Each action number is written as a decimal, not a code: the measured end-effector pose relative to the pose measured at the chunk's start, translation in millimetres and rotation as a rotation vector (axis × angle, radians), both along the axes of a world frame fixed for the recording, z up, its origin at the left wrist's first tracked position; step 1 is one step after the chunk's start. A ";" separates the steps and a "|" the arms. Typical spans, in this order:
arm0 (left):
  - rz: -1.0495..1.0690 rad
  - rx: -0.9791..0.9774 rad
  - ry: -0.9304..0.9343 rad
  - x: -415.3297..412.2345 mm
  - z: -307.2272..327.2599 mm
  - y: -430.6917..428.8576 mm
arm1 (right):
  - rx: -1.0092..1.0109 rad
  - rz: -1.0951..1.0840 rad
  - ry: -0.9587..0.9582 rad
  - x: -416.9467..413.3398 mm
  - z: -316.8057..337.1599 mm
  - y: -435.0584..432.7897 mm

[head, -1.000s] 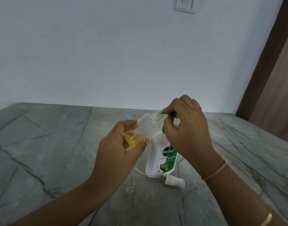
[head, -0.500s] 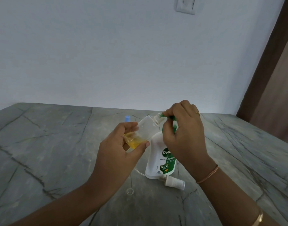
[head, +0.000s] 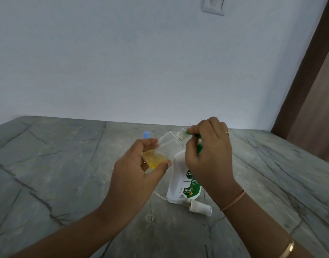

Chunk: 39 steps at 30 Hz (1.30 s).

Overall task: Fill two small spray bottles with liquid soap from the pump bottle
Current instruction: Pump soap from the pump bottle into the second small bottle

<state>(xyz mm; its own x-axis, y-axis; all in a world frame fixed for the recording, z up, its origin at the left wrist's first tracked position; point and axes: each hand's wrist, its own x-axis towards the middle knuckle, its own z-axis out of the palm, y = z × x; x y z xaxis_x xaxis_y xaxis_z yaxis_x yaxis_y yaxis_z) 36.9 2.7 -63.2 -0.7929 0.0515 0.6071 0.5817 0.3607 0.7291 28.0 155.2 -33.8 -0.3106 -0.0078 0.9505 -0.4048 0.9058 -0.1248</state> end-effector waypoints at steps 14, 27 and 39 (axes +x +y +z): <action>0.007 0.003 0.028 0.2 1.4 0.4 | 0.098 0.014 -0.048 6.1 19.6 8.1; 0.012 -0.013 0.020 0.6 0.2 1.4 | 0.019 0.015 -0.013 3.3 7.6 0.8; 0.011 0.005 0.023 0.6 1.5 1.2 | 0.039 -0.012 -0.073 6.1 17.2 1.6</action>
